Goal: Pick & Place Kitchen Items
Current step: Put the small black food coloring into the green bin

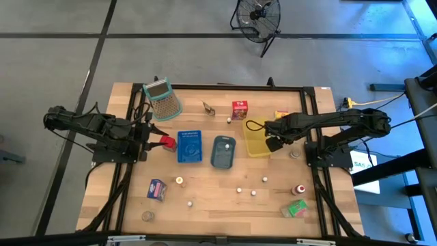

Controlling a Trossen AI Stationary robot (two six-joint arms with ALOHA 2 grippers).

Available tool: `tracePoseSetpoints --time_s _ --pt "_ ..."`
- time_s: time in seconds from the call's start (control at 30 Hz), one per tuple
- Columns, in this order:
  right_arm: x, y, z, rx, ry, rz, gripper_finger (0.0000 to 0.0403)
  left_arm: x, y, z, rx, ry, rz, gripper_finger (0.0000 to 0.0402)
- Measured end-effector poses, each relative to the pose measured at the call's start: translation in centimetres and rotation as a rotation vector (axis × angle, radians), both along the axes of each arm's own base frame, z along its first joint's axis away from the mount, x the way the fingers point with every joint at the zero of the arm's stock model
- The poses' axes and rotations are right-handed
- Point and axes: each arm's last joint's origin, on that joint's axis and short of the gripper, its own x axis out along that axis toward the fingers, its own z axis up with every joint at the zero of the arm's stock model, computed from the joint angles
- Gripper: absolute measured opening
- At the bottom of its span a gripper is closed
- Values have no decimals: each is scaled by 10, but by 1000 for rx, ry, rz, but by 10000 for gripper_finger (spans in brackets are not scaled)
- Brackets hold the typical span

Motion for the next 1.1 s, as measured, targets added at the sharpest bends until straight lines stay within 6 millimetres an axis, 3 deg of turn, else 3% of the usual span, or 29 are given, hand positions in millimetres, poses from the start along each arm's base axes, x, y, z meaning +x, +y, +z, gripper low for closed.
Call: tracePoseSetpoints --time_s 0.23,0.7,1.1 --pt "-9 -2 -15 -10 28 11 259 0 0 0 0 0 0 149" --pt "-4 -4 -15 -44 -20 29 257 0 0 0 0 0 0 149" --pt "-4 -4 -15 -27 -23 27 224 0 0 0 0 0 0 149"
